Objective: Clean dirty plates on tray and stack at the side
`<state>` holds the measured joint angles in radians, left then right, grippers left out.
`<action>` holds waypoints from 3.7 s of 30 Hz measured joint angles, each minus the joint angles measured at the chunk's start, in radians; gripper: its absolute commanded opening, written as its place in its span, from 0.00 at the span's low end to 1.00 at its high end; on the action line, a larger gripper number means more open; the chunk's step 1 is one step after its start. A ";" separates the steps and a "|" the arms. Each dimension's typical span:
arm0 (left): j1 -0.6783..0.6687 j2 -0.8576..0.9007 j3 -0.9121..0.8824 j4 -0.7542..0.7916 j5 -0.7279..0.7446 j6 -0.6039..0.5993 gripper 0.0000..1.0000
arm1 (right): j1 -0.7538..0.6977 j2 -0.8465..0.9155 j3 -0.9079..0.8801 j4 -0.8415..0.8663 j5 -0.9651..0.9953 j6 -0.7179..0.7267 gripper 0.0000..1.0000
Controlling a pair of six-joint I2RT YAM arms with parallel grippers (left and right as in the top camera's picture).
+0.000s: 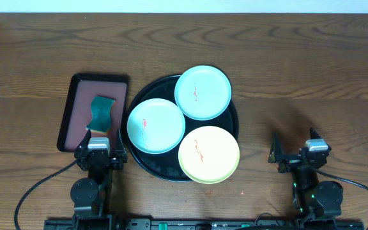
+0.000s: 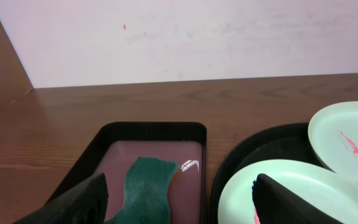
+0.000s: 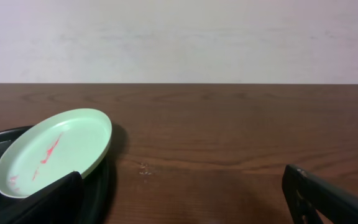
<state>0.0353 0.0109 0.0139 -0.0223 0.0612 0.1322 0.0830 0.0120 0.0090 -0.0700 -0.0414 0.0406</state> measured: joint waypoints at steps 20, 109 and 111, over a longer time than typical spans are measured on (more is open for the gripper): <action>0.000 0.000 0.000 0.000 0.000 0.000 0.75 | 0.000 0.000 0.000 0.011 0.000 0.019 0.99; 0.009 1.324 1.225 -0.916 -0.034 -0.214 0.95 | 0.574 1.999 1.419 -0.610 -0.182 0.515 0.39; 0.010 1.326 1.225 -0.913 -0.044 -0.227 0.95 | 0.581 2.020 1.419 -0.586 -0.183 0.525 0.38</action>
<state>0.0448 1.3369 1.2388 -0.9352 0.0174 -0.0952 0.6636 2.0315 1.4284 -0.6563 -0.2241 0.5659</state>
